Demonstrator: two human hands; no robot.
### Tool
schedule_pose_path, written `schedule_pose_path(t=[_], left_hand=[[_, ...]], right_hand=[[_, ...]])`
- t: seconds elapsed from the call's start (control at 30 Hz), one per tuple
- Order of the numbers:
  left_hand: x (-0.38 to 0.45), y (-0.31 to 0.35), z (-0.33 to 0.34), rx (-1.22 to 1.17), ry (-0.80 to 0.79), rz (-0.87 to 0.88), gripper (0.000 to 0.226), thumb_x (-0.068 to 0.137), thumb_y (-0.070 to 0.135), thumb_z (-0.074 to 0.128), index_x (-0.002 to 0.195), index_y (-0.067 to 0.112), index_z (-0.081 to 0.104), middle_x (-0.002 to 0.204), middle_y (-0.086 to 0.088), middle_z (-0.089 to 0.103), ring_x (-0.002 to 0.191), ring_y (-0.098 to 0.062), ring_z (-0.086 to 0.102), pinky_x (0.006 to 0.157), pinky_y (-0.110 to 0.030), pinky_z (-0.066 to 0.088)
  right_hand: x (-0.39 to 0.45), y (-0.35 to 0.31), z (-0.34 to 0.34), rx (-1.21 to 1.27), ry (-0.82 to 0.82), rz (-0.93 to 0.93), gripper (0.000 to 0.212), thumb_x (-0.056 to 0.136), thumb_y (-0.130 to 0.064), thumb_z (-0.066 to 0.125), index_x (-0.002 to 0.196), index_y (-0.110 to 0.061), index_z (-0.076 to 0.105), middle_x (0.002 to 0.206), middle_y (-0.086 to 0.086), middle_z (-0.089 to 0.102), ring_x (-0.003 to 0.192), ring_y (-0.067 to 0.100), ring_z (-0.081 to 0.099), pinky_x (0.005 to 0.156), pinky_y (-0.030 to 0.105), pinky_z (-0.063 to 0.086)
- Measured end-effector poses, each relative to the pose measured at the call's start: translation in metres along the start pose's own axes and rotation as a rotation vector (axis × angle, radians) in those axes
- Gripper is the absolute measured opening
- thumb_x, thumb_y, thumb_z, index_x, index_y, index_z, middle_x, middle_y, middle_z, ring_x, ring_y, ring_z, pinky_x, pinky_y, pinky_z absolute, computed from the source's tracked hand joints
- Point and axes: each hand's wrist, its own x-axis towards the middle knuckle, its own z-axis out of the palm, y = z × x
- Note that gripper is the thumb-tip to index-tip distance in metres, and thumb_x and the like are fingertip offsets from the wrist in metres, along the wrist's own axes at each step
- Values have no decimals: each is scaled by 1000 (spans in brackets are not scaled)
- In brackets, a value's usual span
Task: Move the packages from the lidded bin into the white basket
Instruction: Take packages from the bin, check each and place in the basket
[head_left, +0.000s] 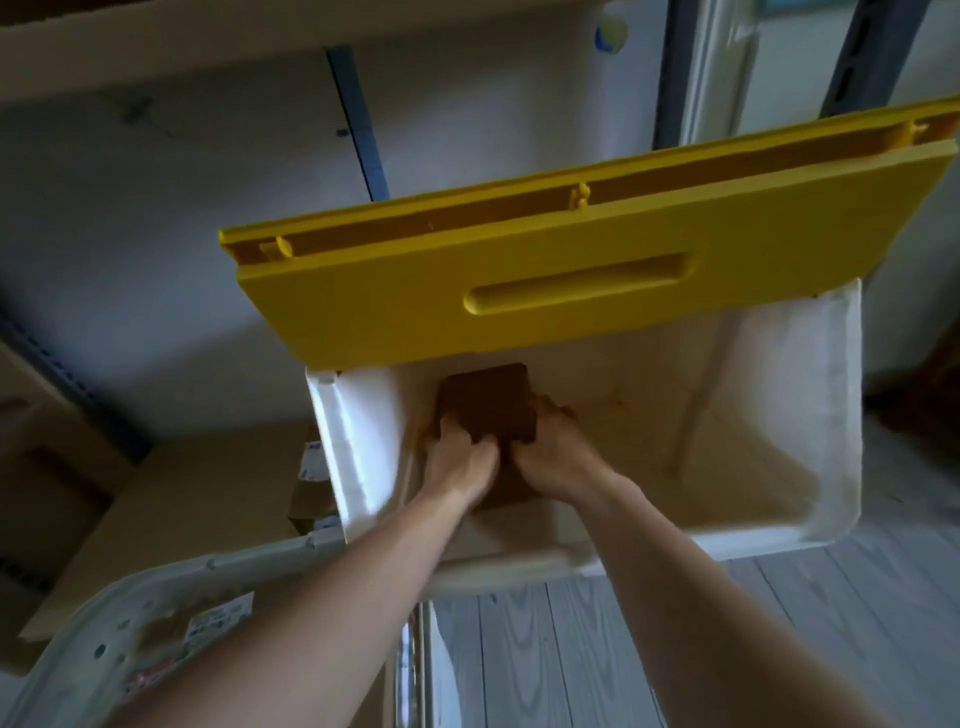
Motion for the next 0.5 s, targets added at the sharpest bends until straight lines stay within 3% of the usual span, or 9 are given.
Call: schedule_pose_path(t=[0.1,0.23,0.4,0.5], left_hand=[[14,0,9,-34,27,-29,94,66,36,36,157,13,35,158,-19,41,144,-38,39,114,-32,33],[16,3,19,-174,99,-118,87,68,35,43,152,12,42,153,-24,45,139,-40,45,109,-35,38],[27,3,22,-104,79,-158,91,64,52,41,151,25,44,155,-16,44,138,-38,46,109,-35,37],[27,12,23,-32,28,-180,97,61,52,40,154,24,38,157,-17,40,142,-40,40,111,-40,36]], right_hand=[[35,16,24,30,-14,20,93,68,-45,43,157,-25,27,159,12,38,139,37,44,112,39,40],[33,5,21,140,19,79,94,68,-40,41,159,-25,23,159,11,39,138,34,46,108,36,42],[19,-7,-1,186,73,99,43,101,-23,48,143,-14,48,146,14,51,135,36,47,108,38,41],[19,-4,-5,185,93,138,37,101,-17,48,137,-9,52,142,17,54,130,38,50,106,40,43]])
